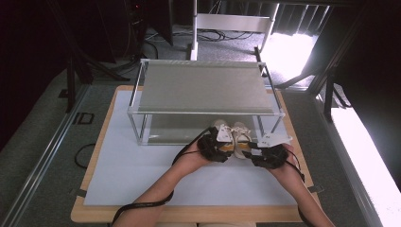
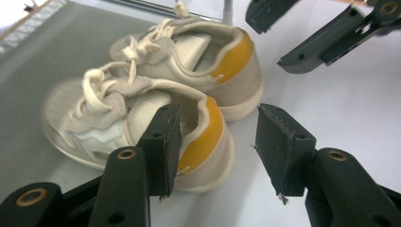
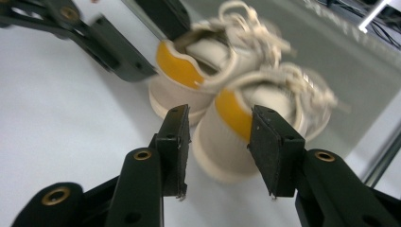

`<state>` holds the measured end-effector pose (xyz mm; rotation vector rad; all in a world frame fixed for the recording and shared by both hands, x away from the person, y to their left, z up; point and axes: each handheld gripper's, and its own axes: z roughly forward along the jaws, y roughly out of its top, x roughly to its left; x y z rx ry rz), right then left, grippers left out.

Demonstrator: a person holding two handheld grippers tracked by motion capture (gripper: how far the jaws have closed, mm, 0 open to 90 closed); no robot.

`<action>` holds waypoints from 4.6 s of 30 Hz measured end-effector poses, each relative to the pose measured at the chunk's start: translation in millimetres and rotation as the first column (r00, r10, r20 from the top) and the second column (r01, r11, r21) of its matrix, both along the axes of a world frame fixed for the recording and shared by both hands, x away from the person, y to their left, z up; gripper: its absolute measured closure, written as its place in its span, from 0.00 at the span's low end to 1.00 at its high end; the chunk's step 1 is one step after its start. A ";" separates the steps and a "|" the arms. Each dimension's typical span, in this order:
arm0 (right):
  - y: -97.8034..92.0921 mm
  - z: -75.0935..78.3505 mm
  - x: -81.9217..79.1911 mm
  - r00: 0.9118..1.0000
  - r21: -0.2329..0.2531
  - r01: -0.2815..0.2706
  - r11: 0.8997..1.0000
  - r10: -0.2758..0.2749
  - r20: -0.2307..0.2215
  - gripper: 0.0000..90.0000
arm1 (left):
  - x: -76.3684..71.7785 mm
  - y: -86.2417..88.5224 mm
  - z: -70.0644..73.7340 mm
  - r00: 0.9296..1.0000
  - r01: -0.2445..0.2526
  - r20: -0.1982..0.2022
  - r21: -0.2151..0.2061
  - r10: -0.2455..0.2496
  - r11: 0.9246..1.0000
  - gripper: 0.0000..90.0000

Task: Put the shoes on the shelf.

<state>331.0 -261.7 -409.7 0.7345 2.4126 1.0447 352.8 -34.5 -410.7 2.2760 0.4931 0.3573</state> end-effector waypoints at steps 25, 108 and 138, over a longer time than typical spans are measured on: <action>-4.5 -28.6 3.9 0.978 0.090 0.202 0.975 -0.196 -0.069 0.93 | -1.5 -12.9 -20.8 0.998 -0.067 0.005 0.021 0.067 0.998 0.92; 8.9 -52.9 9.6 0.976 0.208 0.218 0.954 -0.215 -0.036 0.15 | 2.0 44.0 -47.5 0.991 -0.127 -0.059 -0.137 0.120 0.982 0.08; -35.0 -68.0 -23.6 0.962 0.169 0.271 0.948 -0.272 -0.017 0.14 | -32.6 104.0 -63.9 0.982 -0.185 -0.005 -0.139 0.187 0.973 0.03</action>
